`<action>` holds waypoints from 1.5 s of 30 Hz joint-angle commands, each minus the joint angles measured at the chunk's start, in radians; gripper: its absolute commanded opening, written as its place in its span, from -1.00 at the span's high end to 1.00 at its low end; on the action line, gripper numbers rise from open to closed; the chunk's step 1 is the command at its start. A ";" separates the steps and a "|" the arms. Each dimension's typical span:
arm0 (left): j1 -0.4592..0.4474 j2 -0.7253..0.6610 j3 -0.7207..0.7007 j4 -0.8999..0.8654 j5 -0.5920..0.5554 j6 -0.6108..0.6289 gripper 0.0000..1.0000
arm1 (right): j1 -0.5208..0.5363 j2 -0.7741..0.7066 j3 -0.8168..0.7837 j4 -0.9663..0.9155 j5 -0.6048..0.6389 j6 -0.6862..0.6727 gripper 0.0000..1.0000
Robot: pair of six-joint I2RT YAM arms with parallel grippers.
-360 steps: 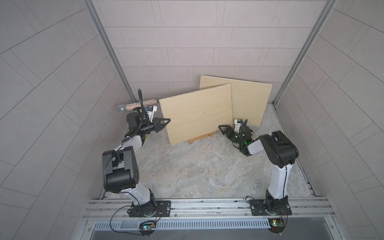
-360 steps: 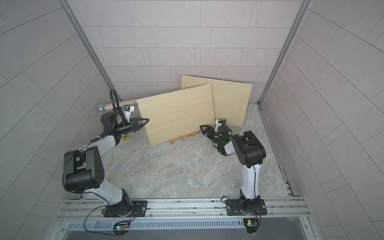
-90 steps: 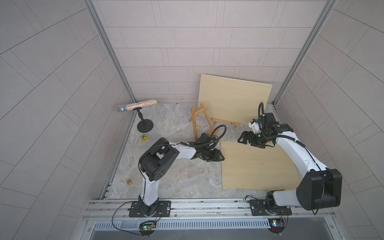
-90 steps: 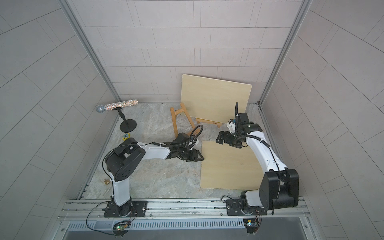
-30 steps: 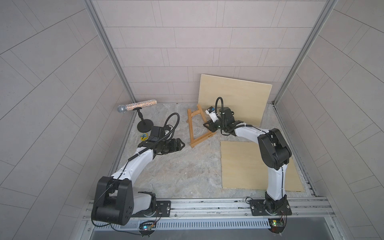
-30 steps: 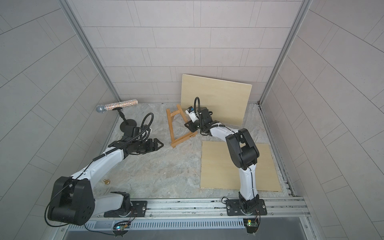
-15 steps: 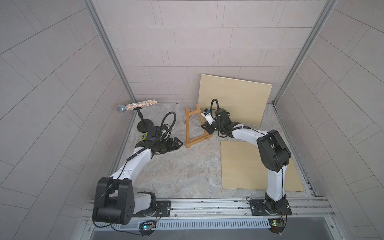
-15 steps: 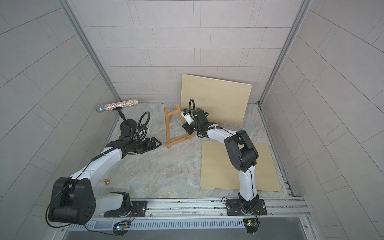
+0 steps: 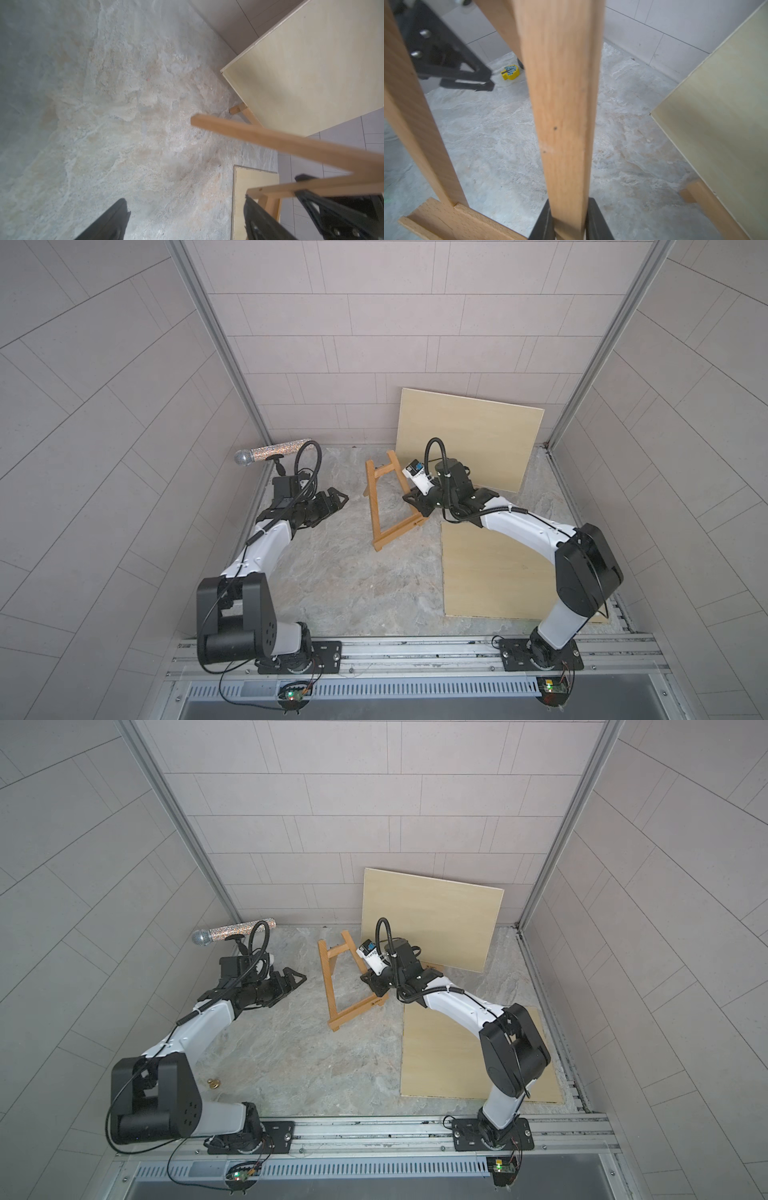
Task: Disassemble the easel
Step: Pick up the easel at the center of the board, then fold up the easel.
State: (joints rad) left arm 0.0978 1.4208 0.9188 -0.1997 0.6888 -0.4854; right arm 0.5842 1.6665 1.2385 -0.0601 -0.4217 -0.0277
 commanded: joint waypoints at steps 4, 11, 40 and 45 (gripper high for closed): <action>0.009 0.114 0.126 0.070 0.077 -0.048 -0.67 | 0.059 -0.130 -0.068 0.015 -0.037 0.060 0.94; -0.097 0.133 0.055 0.159 0.135 -0.127 -0.30 | 0.095 -0.172 -0.094 0.062 0.001 0.122 0.95; -0.347 0.064 -0.285 0.584 0.211 -0.432 0.41 | 0.143 -0.122 -0.288 0.179 0.120 0.243 0.95; -0.390 0.086 -0.339 0.643 0.189 -0.462 0.41 | 0.165 -0.117 -0.338 0.167 0.174 0.305 0.95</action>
State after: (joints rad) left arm -0.2619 1.4937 0.6052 0.3607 0.8707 -0.9230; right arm 0.7361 1.5463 0.9104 0.0586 -0.3042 0.2089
